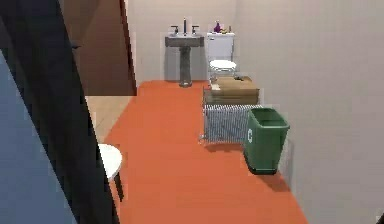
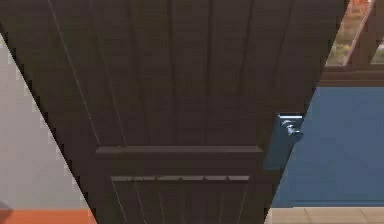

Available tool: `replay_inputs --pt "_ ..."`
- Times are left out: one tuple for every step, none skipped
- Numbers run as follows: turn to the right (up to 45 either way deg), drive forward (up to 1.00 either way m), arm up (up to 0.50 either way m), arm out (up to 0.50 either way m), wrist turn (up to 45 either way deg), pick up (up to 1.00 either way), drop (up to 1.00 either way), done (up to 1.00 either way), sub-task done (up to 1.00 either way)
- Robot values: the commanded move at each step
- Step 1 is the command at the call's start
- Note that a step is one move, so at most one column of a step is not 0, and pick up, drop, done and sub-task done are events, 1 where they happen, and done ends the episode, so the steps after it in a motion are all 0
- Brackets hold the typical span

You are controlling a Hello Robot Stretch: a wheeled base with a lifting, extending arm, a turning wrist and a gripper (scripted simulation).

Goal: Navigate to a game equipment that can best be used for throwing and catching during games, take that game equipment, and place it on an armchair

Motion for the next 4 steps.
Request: replay_inputs --pt "42.0 0.00 0.00 0.00 0.0 0.00 0.00 0.00 0.00" --pt "0.0 0.40 0.00 0.00 0.0 0.00 0.00 0.00 0.00" --pt "-45.0 0.00 0.00 0.00 0.0 0.00 0.00 0.00 0.00" --pt "-27.0 0.00 0.00 0.00 0.0 0.00 0.00 0.00 0.00"
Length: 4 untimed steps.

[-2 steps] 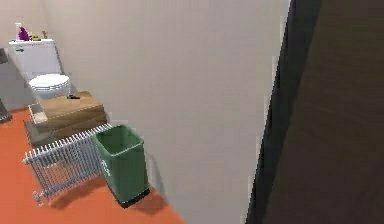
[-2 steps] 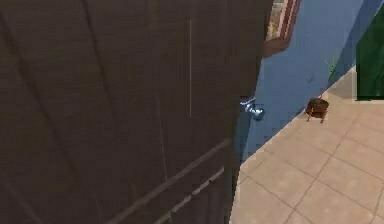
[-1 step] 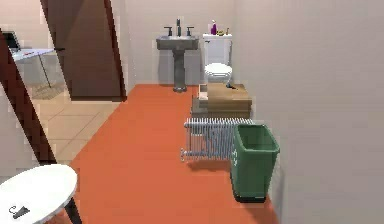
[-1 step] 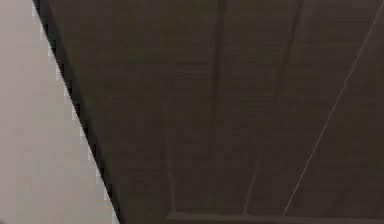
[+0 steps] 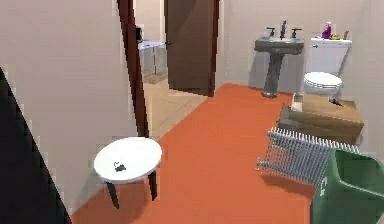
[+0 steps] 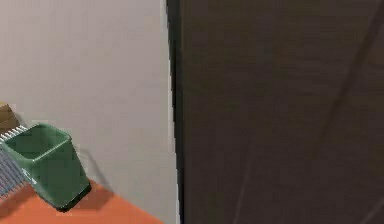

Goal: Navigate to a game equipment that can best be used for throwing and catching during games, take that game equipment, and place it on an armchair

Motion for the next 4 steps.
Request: replay_inputs --pt "0.0 0.50 0.00 0.00 0.0 0.00 0.00 0.00 0.00" --pt "12.0 0.00 0.00 0.00 0.0 0.00 0.00 0.00 0.00" --pt "0.0 0.80 0.00 0.00 0.0 0.00 0.00 0.00 0.00" --pt "-30.0 0.00 0.00 0.00 0.0 0.00 0.00 0.00 0.00"
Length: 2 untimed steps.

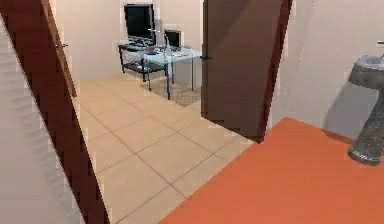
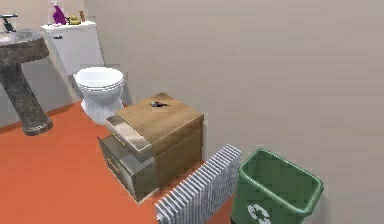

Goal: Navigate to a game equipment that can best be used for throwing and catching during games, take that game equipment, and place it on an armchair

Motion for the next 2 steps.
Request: replay_inputs --pt "-3.0 0.00 0.00 0.00 0.0 0.00 0.00 0.00 0.00" --pt "0.0 0.85 0.00 0.00 0.0 0.00 0.00 0.00 0.00"
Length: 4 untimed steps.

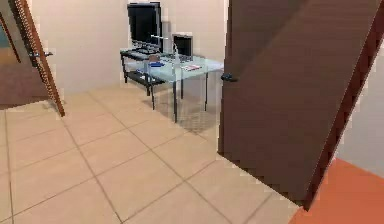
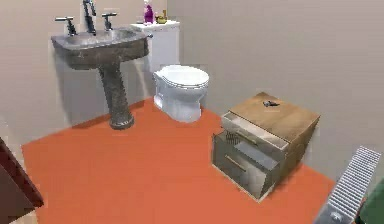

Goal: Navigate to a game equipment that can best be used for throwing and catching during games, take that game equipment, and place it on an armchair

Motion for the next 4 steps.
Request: replay_inputs --pt "-39.0 0.00 0.00 0.00 0.0 0.00 0.00 0.00 0.00" --pt "-3.0 0.00 0.00 0.00 0.0 0.00 0.00 0.00 0.00" --pt "0.0 1.00 0.00 0.00 0.0 0.00 0.00 0.00 0.00" --pt "0.0 0.30 0.00 0.00 0.0 0.00 0.00 0.00 0.00"
